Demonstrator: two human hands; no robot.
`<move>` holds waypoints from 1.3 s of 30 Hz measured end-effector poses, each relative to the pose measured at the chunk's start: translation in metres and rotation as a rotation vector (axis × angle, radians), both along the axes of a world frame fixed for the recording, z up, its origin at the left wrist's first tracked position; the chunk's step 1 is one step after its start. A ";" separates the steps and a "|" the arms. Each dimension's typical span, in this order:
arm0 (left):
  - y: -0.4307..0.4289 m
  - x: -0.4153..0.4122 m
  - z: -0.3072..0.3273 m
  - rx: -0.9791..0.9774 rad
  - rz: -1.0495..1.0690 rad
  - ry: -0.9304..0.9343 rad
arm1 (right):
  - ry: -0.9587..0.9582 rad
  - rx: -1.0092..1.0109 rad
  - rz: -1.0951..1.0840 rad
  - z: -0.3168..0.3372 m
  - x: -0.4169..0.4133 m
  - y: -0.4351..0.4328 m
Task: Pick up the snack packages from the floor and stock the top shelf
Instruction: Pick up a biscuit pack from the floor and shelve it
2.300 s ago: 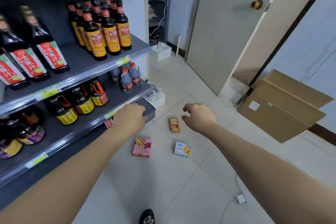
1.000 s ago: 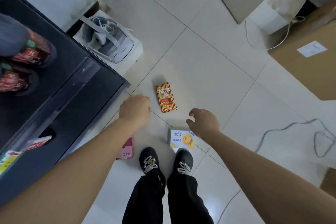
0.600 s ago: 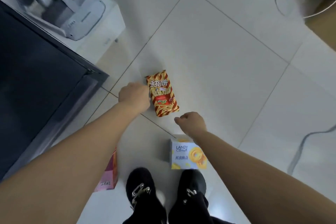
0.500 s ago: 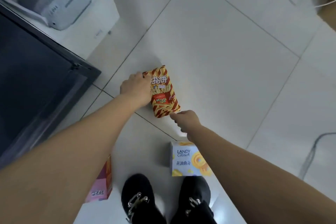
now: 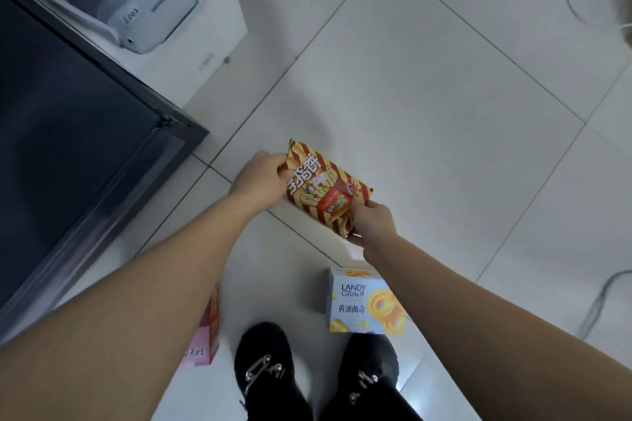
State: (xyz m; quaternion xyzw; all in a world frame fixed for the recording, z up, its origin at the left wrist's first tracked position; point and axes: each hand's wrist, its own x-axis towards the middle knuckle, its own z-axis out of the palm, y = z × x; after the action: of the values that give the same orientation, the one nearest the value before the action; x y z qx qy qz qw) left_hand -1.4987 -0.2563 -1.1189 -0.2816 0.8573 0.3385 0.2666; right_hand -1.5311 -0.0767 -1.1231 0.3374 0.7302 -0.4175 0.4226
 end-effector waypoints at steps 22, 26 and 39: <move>0.004 0.161 0.456 0.031 0.744 0.244 | 0.628 -0.076 0.740 0.453 0.050 -0.058; 0.016 0.217 0.516 -0.053 0.956 0.288 | 0.662 -0.184 0.928 0.514 0.089 -0.072; 0.070 0.464 0.652 -0.256 1.592 0.451 | 0.853 -0.555 1.482 0.655 0.301 -0.120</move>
State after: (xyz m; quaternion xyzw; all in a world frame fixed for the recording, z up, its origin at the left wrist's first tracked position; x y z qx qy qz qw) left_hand -1.0344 -0.1859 -0.4672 -0.7566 0.4671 0.3737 -0.2641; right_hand -1.2301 -0.1963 -0.4684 -0.5183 0.7282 -0.2891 0.3427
